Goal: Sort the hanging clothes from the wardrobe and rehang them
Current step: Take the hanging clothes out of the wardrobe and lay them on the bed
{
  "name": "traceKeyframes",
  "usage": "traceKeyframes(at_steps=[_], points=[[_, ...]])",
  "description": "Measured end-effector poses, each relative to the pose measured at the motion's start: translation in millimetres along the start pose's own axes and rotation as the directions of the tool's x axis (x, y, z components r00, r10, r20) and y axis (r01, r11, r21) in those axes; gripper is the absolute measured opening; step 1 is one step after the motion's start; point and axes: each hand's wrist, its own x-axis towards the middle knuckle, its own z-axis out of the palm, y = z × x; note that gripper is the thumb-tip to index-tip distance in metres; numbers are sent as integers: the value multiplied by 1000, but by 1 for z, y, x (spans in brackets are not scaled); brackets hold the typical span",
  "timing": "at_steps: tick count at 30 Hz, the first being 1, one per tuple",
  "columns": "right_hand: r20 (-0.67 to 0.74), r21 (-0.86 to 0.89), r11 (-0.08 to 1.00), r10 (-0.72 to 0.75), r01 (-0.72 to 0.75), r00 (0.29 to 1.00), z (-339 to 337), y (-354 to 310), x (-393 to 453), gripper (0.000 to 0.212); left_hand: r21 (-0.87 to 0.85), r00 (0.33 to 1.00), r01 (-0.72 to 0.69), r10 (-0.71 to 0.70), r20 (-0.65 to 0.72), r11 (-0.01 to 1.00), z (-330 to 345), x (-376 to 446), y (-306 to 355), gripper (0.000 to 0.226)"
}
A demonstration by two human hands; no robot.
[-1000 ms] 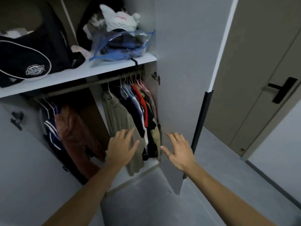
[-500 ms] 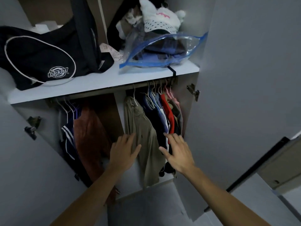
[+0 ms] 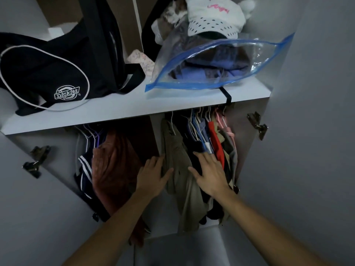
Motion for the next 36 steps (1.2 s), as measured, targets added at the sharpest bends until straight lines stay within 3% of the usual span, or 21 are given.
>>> traceKeyframes(at_steps=[5, 8, 15, 22, 30, 36], points=[[-31, -72, 997, 35, -37, 999, 29, -1, 30, 57, -11, 995, 6, -5, 97, 1000, 21, 45, -2, 86], [-121, -161, 986, 22, -42, 992, 48, 2, 45, 54, -30, 993, -18, 22, 120, 999, 33, 74, -6, 83], [-233, -324, 946, -76, -4, 969, 75, 18, 72, 31, -72, 993, -109, 112, 38, 991, 60, 129, -19, 98], [-134, -470, 882, -39, -29, 990, 67, 44, 90, 56, -115, 995, -100, 101, 3, 988, 75, 168, -22, 102], [-75, -573, 816, 40, -76, 996, 47, 70, 111, 53, -96, 988, -96, 83, -134, 991, 91, 202, -39, 109], [-82, -551, 832, 18, -61, 996, 40, 87, 118, 55, -105, 993, -80, 70, -99, 991, 95, 224, -72, 86]])
